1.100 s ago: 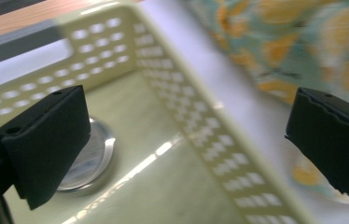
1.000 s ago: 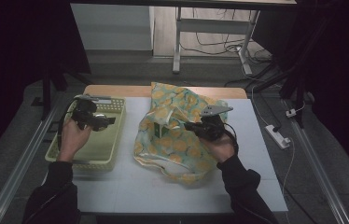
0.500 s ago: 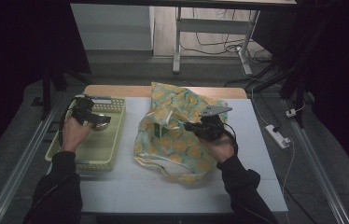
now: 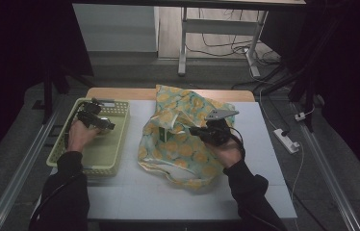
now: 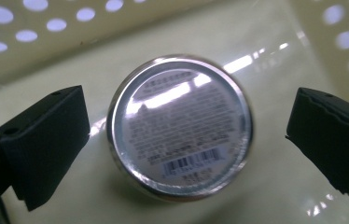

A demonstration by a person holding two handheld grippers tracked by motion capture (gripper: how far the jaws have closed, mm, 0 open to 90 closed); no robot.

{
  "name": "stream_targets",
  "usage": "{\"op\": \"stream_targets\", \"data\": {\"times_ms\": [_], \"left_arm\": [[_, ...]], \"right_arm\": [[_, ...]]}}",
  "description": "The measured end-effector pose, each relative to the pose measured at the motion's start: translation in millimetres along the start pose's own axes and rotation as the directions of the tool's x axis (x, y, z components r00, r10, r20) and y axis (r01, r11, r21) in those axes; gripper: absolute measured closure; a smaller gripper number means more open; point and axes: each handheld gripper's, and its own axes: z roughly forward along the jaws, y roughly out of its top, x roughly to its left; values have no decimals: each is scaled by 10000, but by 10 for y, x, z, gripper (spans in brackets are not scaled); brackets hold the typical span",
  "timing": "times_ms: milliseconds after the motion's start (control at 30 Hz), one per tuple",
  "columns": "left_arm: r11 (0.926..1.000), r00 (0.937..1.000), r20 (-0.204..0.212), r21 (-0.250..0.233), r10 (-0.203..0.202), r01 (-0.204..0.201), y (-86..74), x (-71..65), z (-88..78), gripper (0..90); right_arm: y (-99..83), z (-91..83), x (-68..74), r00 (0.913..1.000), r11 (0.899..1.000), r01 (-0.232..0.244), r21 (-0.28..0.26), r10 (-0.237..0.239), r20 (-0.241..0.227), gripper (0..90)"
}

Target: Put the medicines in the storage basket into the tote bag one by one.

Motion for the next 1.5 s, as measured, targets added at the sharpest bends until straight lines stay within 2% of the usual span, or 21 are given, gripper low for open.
{"op": "stream_targets", "data": {"times_ms": [100, 167, 300, 467, 567, 667, 900, 1167, 1500], "left_arm": [[9998, 9999, 90, 166, -70, 68, 0, 5, 18, 6], [9995, 9997, -154, 256, -187, 191, 3, 1, 19, 55], [9991, 9996, -61, 332, -264, 266, -1, -4, 1, 193], [9963, 9987, -65, 696, -509, 512, 9, -17, 10, 197], [9951, 9978, -104, 739, -653, 659, 11, -20, -3, 198], [9953, 9969, 19, 557, -789, 787, 5, -9, -35, 199], [9934, 9930, 413, -267, -1103, 1115, -30, 16, -166, 211], [9900, 9904, 672, -653, -1209, 1253, -53, 9, -232, 214], [9827, 9883, 1223, -1496, -913, 1093, -137, -43, -428, 214]], "right_arm": [[0, -4, -4, 10000, 10000, -7, -27, 7, 14, 900], [1, -7, -4, 10000, 10000, 2, -14, -2, 9, 900], [5, -6, 3, 10000, 10000, 5, -31, -5, -3, 900], [8, -11, 5, 10000, 10000, 4, -40, -4, -14, 900], [9, -15, 4, 10000, 10000, 9, -61, -9, 8, 900], [11, -20, 4, 10000, 10000, 10, -62, -10, 21, 900], [11, -20, 2, 10000, 10000, -2, -59, 2, 18, 900], [11, -18, 4, 10000, 10000, 1, -61, -1, 28, 900], [12, -21, 1, 10000, 10000, -7, -89, 8, 33, 900]]}}
